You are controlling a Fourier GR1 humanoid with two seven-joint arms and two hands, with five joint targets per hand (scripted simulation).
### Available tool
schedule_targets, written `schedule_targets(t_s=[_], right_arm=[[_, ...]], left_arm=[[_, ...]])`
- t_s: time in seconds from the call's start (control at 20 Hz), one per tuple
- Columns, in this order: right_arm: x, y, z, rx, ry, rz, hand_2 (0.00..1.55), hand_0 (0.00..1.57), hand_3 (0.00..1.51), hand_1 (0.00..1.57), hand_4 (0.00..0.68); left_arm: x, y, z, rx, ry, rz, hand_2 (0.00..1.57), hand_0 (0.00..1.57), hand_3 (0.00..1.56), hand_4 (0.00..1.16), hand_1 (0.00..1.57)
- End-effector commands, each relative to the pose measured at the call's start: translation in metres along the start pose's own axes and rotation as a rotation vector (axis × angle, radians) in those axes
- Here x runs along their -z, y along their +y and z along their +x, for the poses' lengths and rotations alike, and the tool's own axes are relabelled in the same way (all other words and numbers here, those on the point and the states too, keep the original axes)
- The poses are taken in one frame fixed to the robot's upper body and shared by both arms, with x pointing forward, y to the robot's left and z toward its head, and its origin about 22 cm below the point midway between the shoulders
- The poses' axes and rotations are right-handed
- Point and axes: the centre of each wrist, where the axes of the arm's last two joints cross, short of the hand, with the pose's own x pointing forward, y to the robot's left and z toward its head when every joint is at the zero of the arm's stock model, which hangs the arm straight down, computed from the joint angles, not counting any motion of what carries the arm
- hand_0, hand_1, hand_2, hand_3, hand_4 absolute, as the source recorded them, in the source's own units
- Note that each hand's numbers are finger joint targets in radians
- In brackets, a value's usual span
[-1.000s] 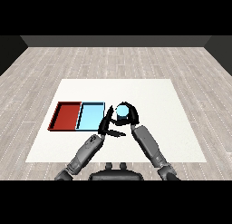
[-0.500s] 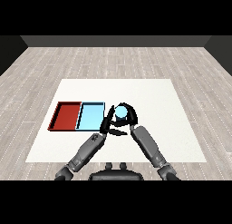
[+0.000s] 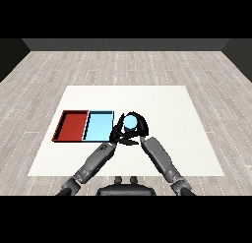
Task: Pick the blue can and put it in the blue box
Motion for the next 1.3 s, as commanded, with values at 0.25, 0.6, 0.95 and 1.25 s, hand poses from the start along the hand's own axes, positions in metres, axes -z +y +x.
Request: schedule_targets(t_s=[0.25,0.6,0.95,1.25], right_arm=[[-0.027,0.014,-0.007,0.025,0.014,0.023,1.46,1.44,1.37,1.44,0.518],[0.006,0.015,0.000,0.005,0.005,0.026,1.45,1.43,1.35,1.43,0.515],[-0.008,0.027,0.013,0.008,-0.017,0.042,1.45,1.45,1.37,1.45,0.498],[-0.002,0.025,0.003,0.021,0.009,0.056,1.46,1.43,1.38,1.43,0.529]], left_arm=[[0.014,-0.015,0.011,0.015,0.000,-0.016,0.00,0.00,0.00,0.00,0.00],[0.014,-0.005,-0.001,0.044,0.002,-0.031,0.00,0.00,0.00,0.00,0.00],[0.026,-0.024,0.009,0.046,0.039,0.055,0.00,0.00,0.00,0.61,0.00],[0.036,-0.014,0.010,0.090,0.084,0.123,1.57,1.57,1.47,1.13,1.57]])
